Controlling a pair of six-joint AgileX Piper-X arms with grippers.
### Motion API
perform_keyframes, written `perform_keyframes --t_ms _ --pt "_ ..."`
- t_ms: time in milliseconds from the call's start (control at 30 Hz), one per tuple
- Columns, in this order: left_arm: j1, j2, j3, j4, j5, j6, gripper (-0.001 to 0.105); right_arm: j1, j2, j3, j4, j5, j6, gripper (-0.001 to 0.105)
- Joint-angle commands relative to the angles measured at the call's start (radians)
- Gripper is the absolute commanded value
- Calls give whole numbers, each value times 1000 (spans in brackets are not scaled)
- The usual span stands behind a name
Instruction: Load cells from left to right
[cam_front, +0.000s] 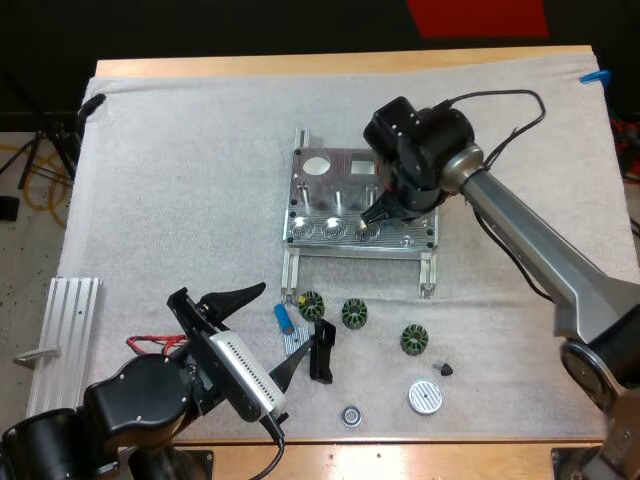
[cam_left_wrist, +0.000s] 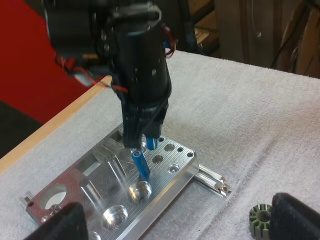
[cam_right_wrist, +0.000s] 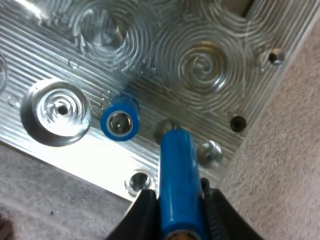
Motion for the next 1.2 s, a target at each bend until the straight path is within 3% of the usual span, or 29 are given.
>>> perform_keyframes --t_ms 0,200,367,633,1167 --pt "-1 -2 -7 -3 -23 -12 72 -2 6 -13 8 7 -19 0" --pt "-1 1 -7 1 -33 -16 72 -2 29 -13 11 5 -25 0" --pt "-1 22 -4 92 -113 -32 72 -2 43 -13 11 -24 -33 0" --pt "-1 73 -4 153 -120 -62 72 -2 54 -13 18 -33 -32 0" --pt "-1 86 -4 154 -119 -75 72 -2 72 -13 -6 -1 -40 0"
